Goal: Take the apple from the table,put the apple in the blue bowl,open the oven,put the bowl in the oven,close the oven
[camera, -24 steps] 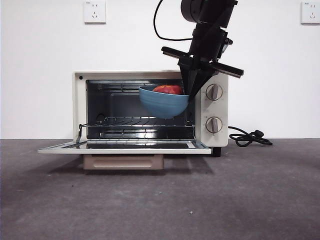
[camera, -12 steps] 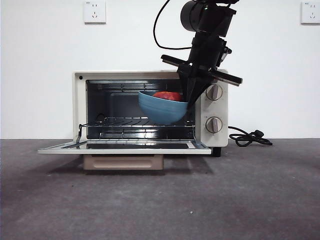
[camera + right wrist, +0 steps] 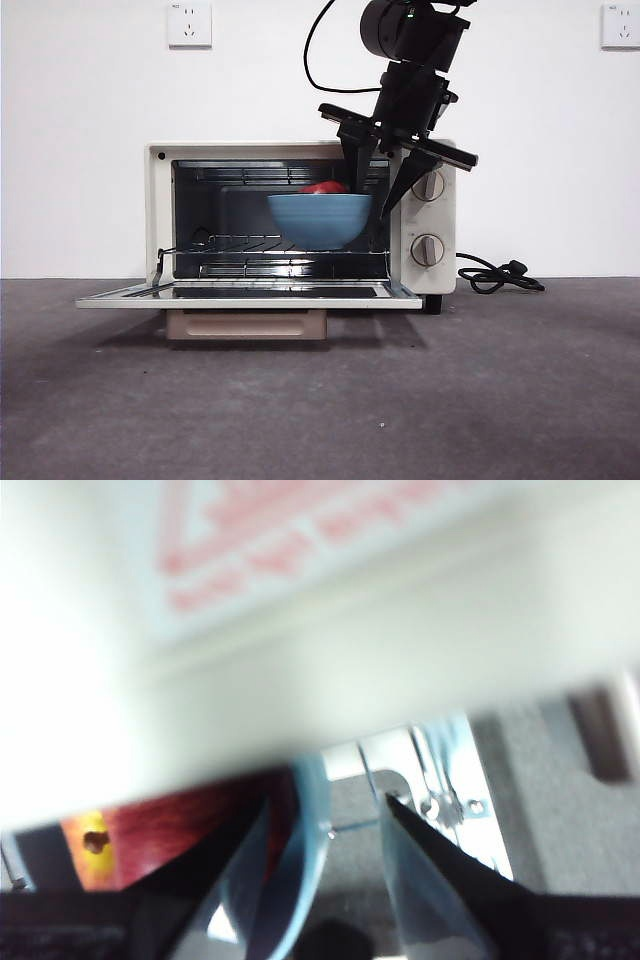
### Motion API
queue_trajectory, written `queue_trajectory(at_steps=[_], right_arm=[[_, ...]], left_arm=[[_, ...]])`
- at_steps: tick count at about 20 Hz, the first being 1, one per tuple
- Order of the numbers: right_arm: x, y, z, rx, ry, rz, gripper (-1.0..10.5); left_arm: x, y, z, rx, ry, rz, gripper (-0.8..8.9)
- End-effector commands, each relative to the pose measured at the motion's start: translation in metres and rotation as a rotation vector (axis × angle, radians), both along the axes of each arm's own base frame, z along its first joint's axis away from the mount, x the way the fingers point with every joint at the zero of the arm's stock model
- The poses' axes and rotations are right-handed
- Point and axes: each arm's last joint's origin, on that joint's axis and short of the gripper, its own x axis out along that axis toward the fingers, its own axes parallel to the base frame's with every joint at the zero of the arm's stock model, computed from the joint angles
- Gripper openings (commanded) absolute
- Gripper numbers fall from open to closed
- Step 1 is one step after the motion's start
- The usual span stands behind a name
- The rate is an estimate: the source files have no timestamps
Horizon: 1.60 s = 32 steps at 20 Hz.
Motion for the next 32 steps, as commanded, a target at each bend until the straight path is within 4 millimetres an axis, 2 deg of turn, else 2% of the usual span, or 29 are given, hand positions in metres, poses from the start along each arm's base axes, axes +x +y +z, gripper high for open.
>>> queue_trajectory(at_steps=[1,10,20,26,30,32], right_arm=[[0.002,0.002,-0.002,-0.014,-0.015,0.026,1.9],[-0.005,0.009,0.009,-0.111,-0.105,0.091,1.9],[-0.02,0.01,0.047,-0.131,-0.262,0.162,1.9],[-0.043,0.007,0.081,-0.182,-0.361,0.258,1.9],[-0.072,0.005,0.109,-0.25,-0.437,0.373,1.7],[-0.086,0.003,0.121,-0.295,-0.46,0.404,1.1]], left_arm=[[0.0,0.0,-0.002,-0.005,0.006,0.004,-0.06],[0.0,0.0,-0.002,-0.005,0.006,0.004,-0.05],[0.001,0.0,-0.002,-0.01,0.009,0.011,-0.05],[0.001,0.0,-0.002,0.001,0.003,0.042,-0.05],[0.005,0.002,-0.002,0.083,-0.047,0.134,-0.05],[0.007,0.002,-0.002,0.115,-0.066,0.168,-0.06]])
